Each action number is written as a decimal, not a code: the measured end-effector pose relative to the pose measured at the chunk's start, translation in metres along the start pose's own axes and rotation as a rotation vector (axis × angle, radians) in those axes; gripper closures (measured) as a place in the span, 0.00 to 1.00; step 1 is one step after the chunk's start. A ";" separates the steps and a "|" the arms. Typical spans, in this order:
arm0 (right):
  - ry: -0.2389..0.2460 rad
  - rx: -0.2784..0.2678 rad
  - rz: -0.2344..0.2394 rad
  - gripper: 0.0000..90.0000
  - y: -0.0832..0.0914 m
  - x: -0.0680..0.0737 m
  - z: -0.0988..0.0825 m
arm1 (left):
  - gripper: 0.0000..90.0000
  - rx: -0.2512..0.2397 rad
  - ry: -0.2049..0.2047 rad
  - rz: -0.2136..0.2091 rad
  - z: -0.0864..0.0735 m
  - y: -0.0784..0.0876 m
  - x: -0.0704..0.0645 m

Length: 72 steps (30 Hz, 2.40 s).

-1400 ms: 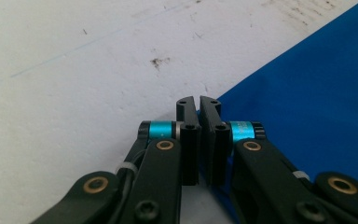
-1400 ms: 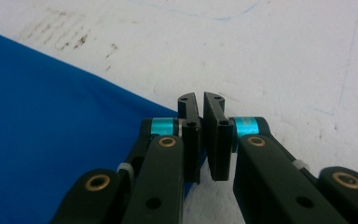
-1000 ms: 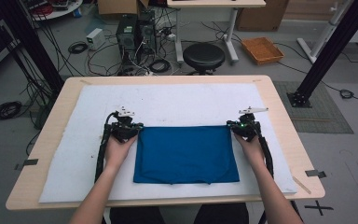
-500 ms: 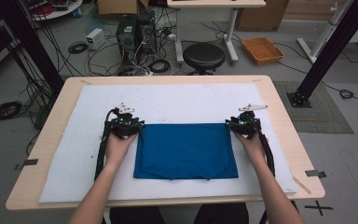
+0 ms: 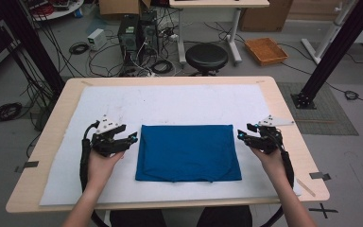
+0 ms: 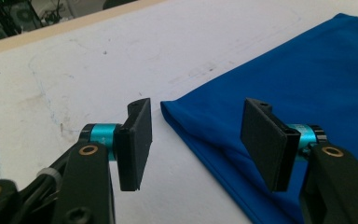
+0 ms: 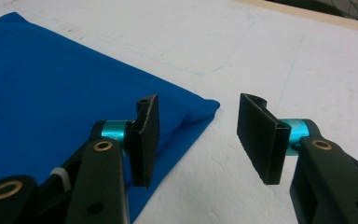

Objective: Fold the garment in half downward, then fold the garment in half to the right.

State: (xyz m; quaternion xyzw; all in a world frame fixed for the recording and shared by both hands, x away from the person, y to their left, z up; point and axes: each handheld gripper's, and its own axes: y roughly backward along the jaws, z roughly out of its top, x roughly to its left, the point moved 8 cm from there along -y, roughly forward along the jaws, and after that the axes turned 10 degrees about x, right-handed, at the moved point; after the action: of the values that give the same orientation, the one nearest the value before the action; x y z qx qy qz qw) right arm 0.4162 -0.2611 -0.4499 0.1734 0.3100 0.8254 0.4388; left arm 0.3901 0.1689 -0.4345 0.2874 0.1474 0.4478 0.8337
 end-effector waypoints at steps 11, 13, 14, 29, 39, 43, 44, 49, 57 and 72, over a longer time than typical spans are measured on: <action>-0.019 -0.019 -0.023 0.51 0.008 -0.009 -0.001 | 0.47 -0.016 -0.019 0.011 -0.006 0.009 -0.001; -0.017 -0.018 -0.023 0.50 0.007 -0.009 -0.001 | 0.47 -0.019 -0.017 0.016 -0.007 0.011 0.001; -0.020 -0.014 -0.023 0.50 0.006 -0.008 -0.001 | 0.47 -0.021 -0.013 0.016 -0.008 0.012 0.002; -0.019 -0.019 -0.019 0.49 0.004 -0.008 0.002 | 0.47 -0.017 -0.002 0.026 -0.013 0.017 0.006; -0.019 -0.013 -0.024 0.49 0.003 -0.008 0.002 | 0.47 -0.011 0.049 -0.005 -0.012 0.017 0.003; -0.025 -0.017 -0.023 0.49 0.004 -0.009 0.001 | 0.47 0.007 0.086 -0.020 -0.016 0.016 0.000; -0.024 -0.018 -0.028 0.49 0.005 -0.010 0.001 | 0.47 0.011 0.098 -0.028 -0.018 0.017 -0.002; -0.023 -0.021 -0.031 0.49 0.007 -0.010 0.000 | 0.47 0.040 0.172 -0.074 -0.038 0.023 -0.016; -0.017 -0.015 -0.031 0.49 0.005 -0.009 -0.001 | 0.48 0.121 0.323 -0.177 -0.078 0.020 -0.044; 0.004 -0.014 -0.029 0.49 0.003 -0.005 0.000 | 0.51 0.165 0.408 -0.215 -0.081 0.002 -0.065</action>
State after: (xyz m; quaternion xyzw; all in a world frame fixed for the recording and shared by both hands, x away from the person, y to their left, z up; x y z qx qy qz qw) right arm 0.4172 -0.2667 -0.4485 0.1641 0.3075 0.8215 0.4513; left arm 0.3120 0.1441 -0.4980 0.2409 0.3784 0.3919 0.8033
